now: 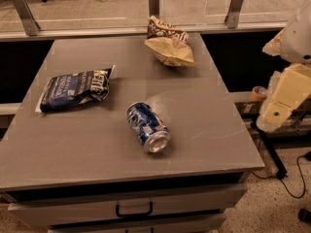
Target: Place pepsi can upright
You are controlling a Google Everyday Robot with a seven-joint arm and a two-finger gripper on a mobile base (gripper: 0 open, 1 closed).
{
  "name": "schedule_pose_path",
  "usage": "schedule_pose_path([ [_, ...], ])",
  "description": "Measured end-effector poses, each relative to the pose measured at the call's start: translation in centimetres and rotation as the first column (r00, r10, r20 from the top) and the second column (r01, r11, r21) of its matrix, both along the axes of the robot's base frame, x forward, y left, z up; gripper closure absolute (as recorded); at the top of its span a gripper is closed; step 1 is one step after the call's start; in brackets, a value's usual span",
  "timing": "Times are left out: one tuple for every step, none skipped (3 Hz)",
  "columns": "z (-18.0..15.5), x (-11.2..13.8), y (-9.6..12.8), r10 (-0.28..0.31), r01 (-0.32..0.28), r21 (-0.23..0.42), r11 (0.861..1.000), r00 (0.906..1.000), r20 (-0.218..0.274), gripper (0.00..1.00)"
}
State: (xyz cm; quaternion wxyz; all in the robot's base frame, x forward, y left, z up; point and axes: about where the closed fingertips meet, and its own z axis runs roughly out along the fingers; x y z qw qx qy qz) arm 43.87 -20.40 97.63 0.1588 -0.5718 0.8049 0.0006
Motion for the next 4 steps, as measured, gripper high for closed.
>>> schedule_pose_path([
  [0.6,0.5,5.2,-0.064,0.076,0.162,0.984,0.9950,-0.077,0.00],
  [0.9,0.3,6.1,-0.132,0.153,0.207,0.966,0.9849,-0.112,0.00],
  [0.9,0.3,6.0,-0.133,0.154,0.205,0.967,0.9850,-0.110,0.00],
  [0.3,1.6,7.6,-0.188,0.214,0.205,0.955,0.9722,-0.139,0.00],
])
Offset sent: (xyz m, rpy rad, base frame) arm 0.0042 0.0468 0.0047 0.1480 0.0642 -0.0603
